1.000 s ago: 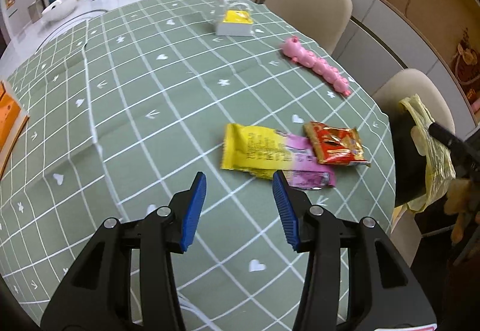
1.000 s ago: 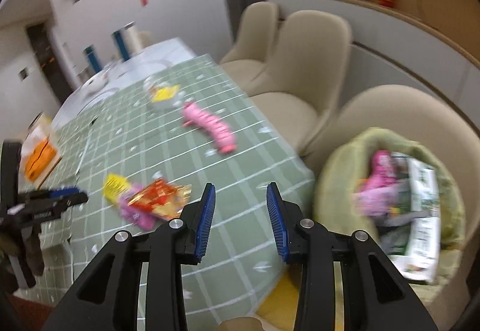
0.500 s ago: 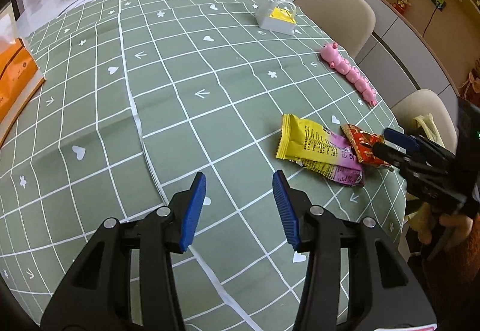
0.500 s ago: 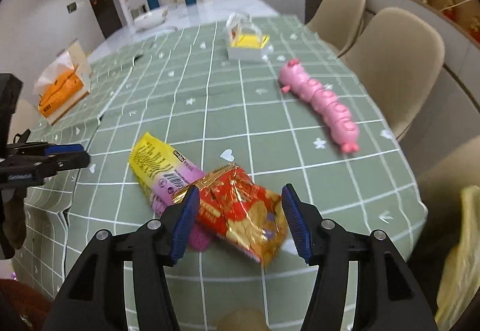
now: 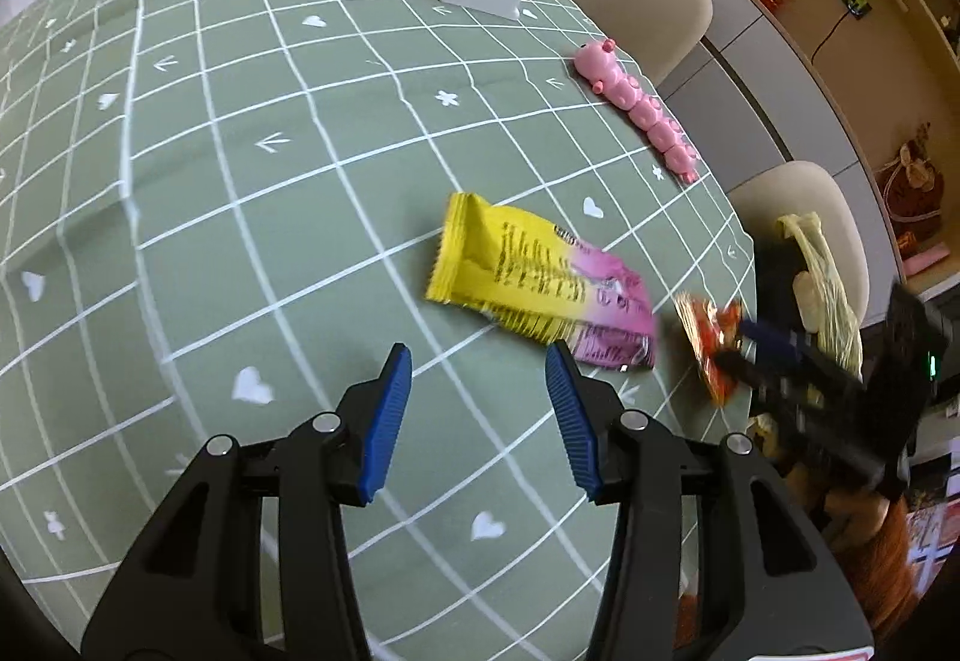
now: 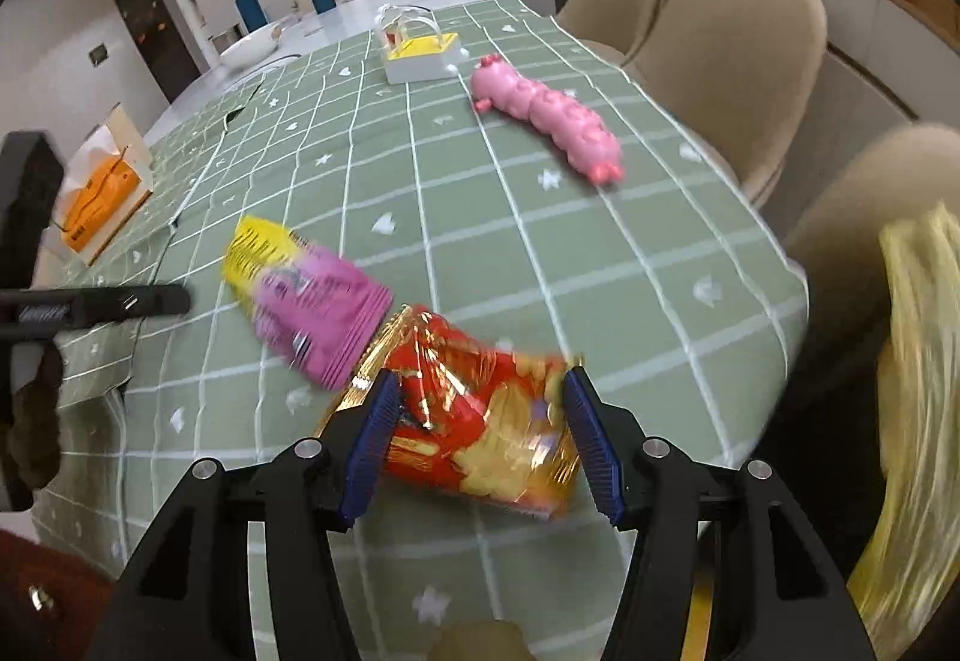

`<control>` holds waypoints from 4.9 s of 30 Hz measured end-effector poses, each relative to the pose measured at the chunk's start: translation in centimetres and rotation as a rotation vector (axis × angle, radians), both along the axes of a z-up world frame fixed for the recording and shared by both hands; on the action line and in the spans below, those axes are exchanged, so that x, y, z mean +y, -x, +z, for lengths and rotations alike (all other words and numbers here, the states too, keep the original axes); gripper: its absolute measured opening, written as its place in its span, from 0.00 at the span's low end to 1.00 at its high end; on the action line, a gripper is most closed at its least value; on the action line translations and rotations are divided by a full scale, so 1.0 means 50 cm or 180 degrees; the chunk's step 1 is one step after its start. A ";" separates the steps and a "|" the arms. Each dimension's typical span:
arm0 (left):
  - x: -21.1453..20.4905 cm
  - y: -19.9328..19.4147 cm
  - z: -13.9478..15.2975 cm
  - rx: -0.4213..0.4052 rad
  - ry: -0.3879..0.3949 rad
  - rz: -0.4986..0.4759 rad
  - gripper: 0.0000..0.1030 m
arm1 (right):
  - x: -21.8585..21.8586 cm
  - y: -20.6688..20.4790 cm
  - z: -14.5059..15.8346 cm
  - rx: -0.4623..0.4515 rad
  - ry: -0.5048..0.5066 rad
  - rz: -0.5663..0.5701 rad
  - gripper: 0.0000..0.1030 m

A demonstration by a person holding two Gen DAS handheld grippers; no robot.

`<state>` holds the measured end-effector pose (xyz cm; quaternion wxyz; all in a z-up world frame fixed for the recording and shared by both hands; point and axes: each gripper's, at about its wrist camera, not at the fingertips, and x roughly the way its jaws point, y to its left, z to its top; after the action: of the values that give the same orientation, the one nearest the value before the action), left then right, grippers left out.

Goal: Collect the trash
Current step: 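Grasp the red-gold snack bag with the right tool while the left reaches the yellow wrapper, then grasp the yellow-and-pink candy wrapper with the left tool and lift it, then carry the wrapper and snack bag over the yellow trash bag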

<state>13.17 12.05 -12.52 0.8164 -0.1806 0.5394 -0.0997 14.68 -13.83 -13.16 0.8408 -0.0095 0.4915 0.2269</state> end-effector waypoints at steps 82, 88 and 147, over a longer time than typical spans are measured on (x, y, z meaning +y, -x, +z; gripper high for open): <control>-0.116 -0.032 0.000 -0.0311 -0.0511 -0.1421 0.45 | -0.078 0.134 0.054 0.0006 -0.0240 -0.0268 0.26; -0.166 0.045 0.005 -0.0427 -0.0784 -0.1877 0.53 | -0.106 0.130 0.044 0.0064 -0.0276 -0.0498 0.26; -0.808 -0.172 0.183 -0.0879 -0.0184 -0.2502 0.11 | -0.636 0.142 0.236 -0.0627 0.0179 -0.2439 0.26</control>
<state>21.79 -28.36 -3.36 0.7856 0.0770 0.4553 -0.4118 7.60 -45.64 -1.35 0.9070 0.1298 0.3825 -0.1188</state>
